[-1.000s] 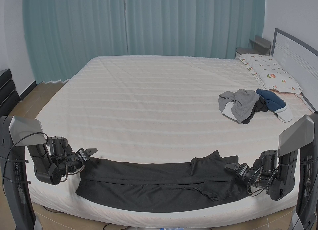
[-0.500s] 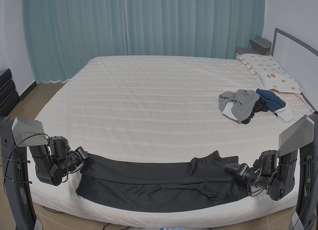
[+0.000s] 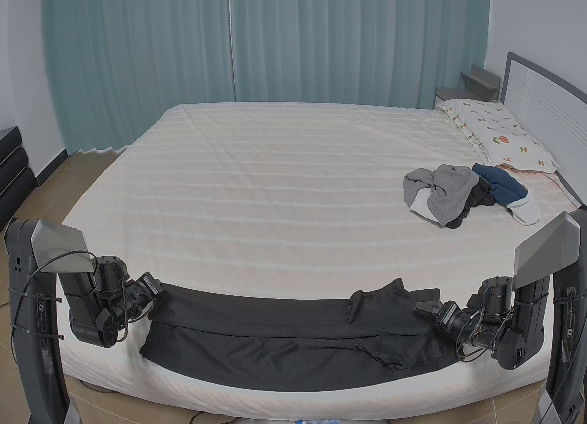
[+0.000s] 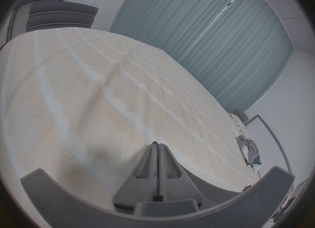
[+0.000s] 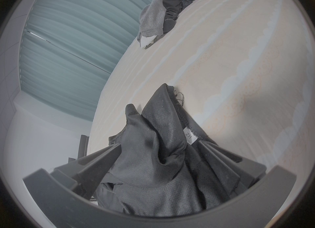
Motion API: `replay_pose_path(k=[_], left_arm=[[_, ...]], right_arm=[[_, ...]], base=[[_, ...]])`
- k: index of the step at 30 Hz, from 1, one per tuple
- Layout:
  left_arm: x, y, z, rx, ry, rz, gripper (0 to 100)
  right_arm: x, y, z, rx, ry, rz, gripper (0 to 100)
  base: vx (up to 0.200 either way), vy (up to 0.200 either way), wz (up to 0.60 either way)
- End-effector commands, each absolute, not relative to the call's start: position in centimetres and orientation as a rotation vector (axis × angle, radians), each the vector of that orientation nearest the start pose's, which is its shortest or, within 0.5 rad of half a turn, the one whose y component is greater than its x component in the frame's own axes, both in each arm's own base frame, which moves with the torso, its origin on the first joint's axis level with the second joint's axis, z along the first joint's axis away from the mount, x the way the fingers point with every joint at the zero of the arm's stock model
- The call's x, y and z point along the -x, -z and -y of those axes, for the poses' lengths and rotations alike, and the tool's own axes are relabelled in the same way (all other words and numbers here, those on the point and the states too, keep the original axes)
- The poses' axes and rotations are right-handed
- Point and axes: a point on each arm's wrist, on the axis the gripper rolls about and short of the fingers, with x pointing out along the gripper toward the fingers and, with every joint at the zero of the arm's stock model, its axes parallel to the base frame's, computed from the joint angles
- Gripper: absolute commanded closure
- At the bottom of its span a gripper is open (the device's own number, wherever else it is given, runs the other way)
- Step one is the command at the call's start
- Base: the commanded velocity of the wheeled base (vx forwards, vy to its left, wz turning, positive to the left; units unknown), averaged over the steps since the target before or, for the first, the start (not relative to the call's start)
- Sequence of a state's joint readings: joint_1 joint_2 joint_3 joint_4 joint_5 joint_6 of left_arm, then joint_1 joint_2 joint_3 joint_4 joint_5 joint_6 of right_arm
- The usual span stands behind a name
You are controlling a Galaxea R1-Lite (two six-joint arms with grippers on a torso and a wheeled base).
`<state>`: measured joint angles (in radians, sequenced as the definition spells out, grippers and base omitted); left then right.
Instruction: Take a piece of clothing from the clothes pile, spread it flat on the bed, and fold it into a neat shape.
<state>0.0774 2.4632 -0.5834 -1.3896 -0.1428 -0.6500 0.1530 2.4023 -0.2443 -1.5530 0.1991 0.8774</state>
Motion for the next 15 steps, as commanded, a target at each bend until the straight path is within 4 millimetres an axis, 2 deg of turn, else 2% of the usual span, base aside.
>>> replay_pose_path(k=[1,2,8,15], left_arm=[[-34.2,5.0,-2.4,0.691,-0.098,-0.492,100],[-34.2,4.9,-2.4,0.694,-0.099,-0.492,0],[-33.6,4.8,-2.6,0.699,-0.111,-0.504,0],[-31.6,2.5,-3.7,0.733,-0.078,-0.496,0]], right_arm=[[-26.8,4.3,-4.6,-0.855,-0.057,-0.711,0],[-26.9,4.2,-4.6,-0.855,-0.060,-0.709,0],[-26.9,4.0,-4.4,-0.865,-0.053,-0.700,0],[-27.2,2.3,-3.3,-0.950,-0.026,-0.629,0]], base=[[0.000,0.000,0.00],[0.000,0.000,0.00],[0.000,0.000,0.00],[0.000,0.000,0.00]])
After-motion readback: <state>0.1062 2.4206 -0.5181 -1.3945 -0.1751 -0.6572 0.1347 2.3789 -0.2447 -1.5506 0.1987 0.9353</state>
